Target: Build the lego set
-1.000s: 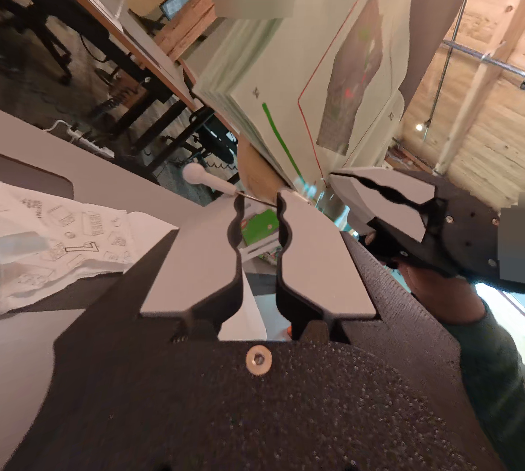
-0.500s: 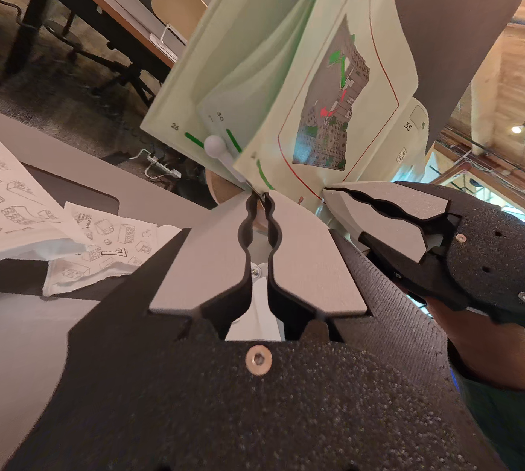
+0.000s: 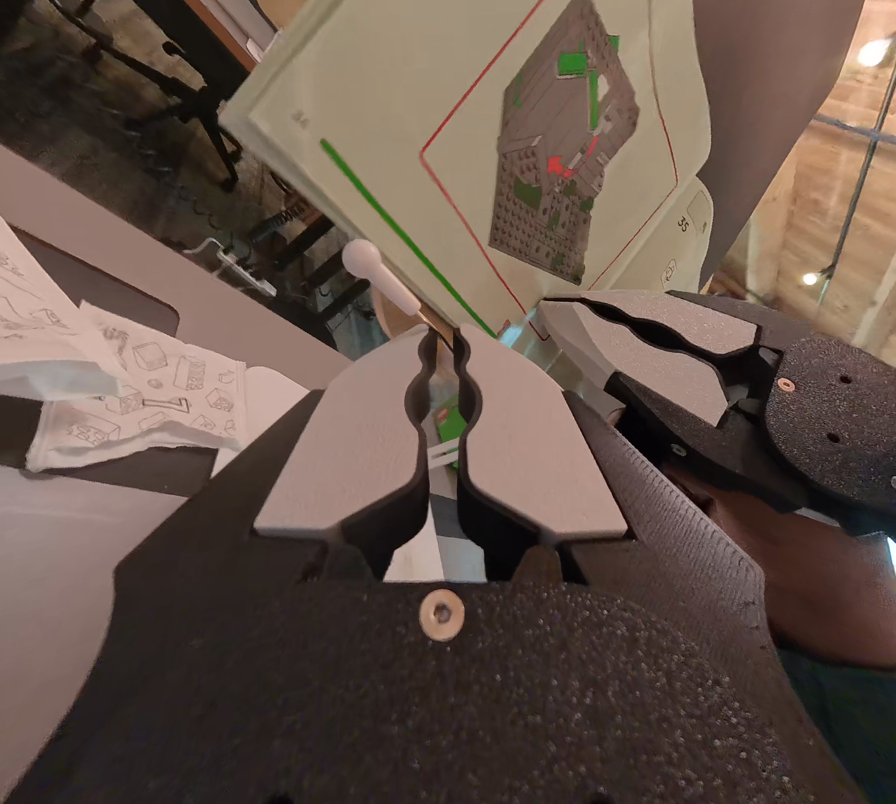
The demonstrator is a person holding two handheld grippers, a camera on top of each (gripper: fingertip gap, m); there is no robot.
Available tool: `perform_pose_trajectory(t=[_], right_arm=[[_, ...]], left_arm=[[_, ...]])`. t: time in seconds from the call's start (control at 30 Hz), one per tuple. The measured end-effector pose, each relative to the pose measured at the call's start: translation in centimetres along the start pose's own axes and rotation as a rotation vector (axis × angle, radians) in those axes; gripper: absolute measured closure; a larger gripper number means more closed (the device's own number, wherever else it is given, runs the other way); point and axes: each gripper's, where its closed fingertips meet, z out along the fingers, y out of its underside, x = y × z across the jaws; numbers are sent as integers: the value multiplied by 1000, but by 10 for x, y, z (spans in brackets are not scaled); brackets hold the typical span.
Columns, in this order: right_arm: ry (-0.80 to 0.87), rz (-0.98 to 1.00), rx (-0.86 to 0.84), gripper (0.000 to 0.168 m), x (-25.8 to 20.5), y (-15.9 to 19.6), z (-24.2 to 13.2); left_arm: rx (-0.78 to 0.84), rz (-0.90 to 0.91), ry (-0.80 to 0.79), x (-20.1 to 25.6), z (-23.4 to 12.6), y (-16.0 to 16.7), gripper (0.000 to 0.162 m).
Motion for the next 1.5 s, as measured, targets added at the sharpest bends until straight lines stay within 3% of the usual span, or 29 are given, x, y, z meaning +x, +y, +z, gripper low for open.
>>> perform_pose_trajectory(t=[0.03, 0.2, 0.3, 0.4, 0.5, 0.63, 0.77, 0.9, 1.07, 1.23, 1.37, 1.5], right_arm=[[-8, 17, 11, 168, 0, 0, 0], [-67, 129, 38, 168, 0, 0, 1], [-122, 192, 54, 168, -1, -1, -1], [-208, 314, 106, 168, -2, -5, -8], [-257, 477, 180, 168, 11, -8, -28], [-245, 591, 212, 168, 33, 14, -57], [-234, 630, 236, 168, 36, 45, -82], [-149, 606, 246, 166, 31, 85, -105], [89, 681, 314, 164, 28, 133, -129], [285, 880, 352, 165, 18, 174, -144], [343, 1013, 398, 168, 13, 181, -162], [340, 964, 405, 168, 11, 167, -178]], left_arm=[[1, 42, -8, 4, 0, -2, 157], [-11, 296, -80, 21, 3, -6, 158], [-69, 543, -110, 35, 11, -6, 157], [-185, 862, -120, 53, 25, 6, 154], [-215, 1164, -77, 75, 32, 18, 162], [-330, 1336, -44, 85, 38, 43, 162], [-280, 1379, -86, 81, 34, 36, 162], [-235, 1278, -64, 83, 9, 30, 162], [-132, 1196, -90, 78, -28, 21, 162], [-100, 1098, -115, 79, -58, 28, 162], [-66, 1066, -128, 93, -75, 35, 162], [-35, 1038, -146, 100, -89, 38, 162]])
